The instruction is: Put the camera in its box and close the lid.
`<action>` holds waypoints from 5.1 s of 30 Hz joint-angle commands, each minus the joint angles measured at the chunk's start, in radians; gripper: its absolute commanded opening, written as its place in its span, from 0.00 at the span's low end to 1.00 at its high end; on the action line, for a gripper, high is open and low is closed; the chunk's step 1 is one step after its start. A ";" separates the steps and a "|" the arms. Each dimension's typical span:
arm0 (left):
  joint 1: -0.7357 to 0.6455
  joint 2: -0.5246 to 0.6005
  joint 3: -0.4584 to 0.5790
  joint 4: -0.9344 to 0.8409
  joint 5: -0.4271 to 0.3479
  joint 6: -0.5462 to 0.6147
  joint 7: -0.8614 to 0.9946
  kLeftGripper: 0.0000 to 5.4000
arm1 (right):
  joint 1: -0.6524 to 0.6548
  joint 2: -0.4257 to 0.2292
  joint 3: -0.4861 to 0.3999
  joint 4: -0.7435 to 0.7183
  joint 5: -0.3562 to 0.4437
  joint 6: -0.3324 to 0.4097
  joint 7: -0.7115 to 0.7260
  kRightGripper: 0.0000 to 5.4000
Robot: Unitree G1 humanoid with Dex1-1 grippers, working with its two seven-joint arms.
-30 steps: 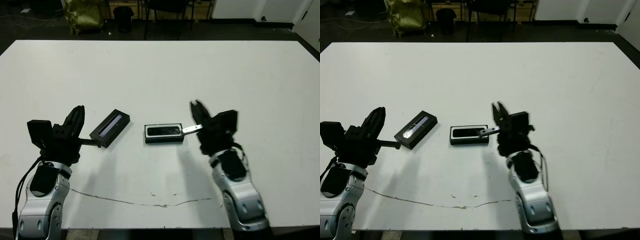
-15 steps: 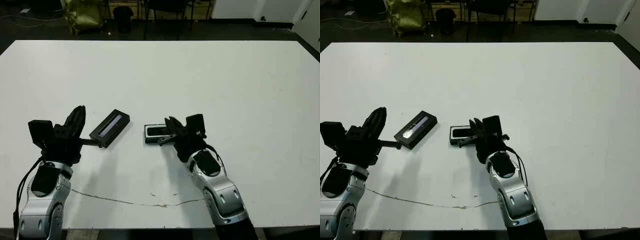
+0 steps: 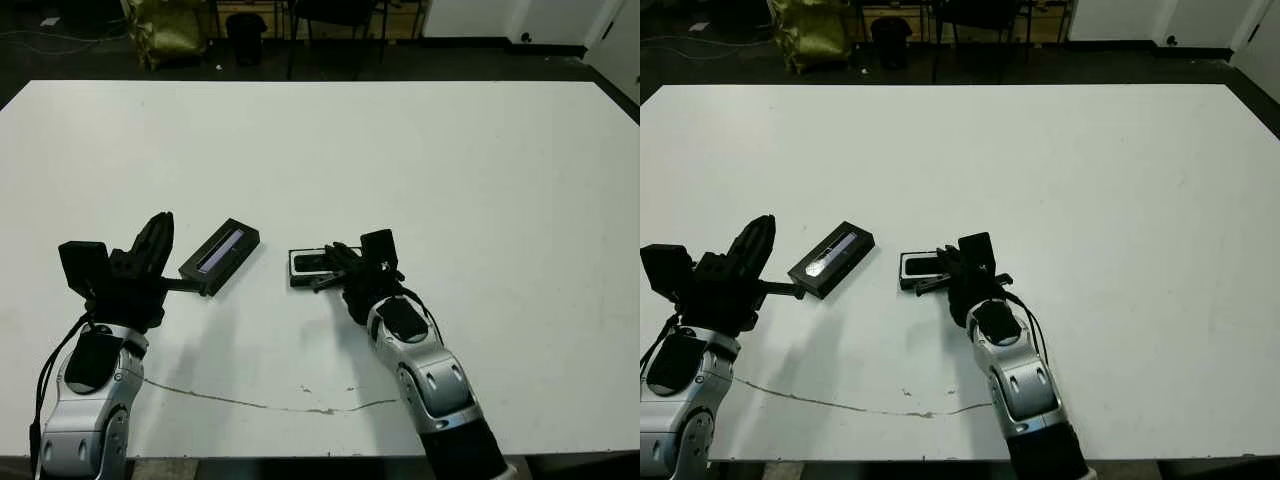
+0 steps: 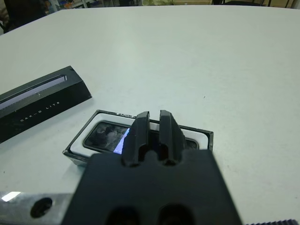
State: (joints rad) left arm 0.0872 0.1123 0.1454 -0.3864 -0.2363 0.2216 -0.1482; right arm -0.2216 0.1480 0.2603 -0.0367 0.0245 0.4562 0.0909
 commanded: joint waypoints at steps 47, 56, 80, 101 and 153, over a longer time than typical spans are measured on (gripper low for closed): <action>0.021 -0.002 -0.004 0.015 0.007 -0.003 0.016 0.00 | 0.015 -0.061 -0.152 -0.155 0.034 -0.128 0.018 0.00; 0.022 -0.002 -0.004 0.017 0.006 -0.010 0.012 0.00 | 0.077 -0.108 -0.239 -0.374 0.074 -0.130 0.001 0.00; 0.016 -0.009 -0.022 0.044 0.010 -0.029 0.014 0.00 | 0.271 -0.131 -0.327 -0.280 0.071 -0.343 -0.074 0.00; 0.042 0.120 -0.119 -0.071 0.163 0.182 0.012 0.29 | 0.231 -0.162 -0.344 -0.306 0.112 -0.296 -0.059 0.00; -0.100 0.240 -0.089 -0.038 0.000 0.532 -0.111 1.00 | 0.266 -0.151 -0.304 -0.305 0.124 -0.256 -0.050 0.00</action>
State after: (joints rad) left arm -0.0295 0.3380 0.0680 -0.4404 -0.2523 0.7530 -0.2656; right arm 0.0323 0.0031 -0.0389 -0.3553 0.1412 0.1946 0.0357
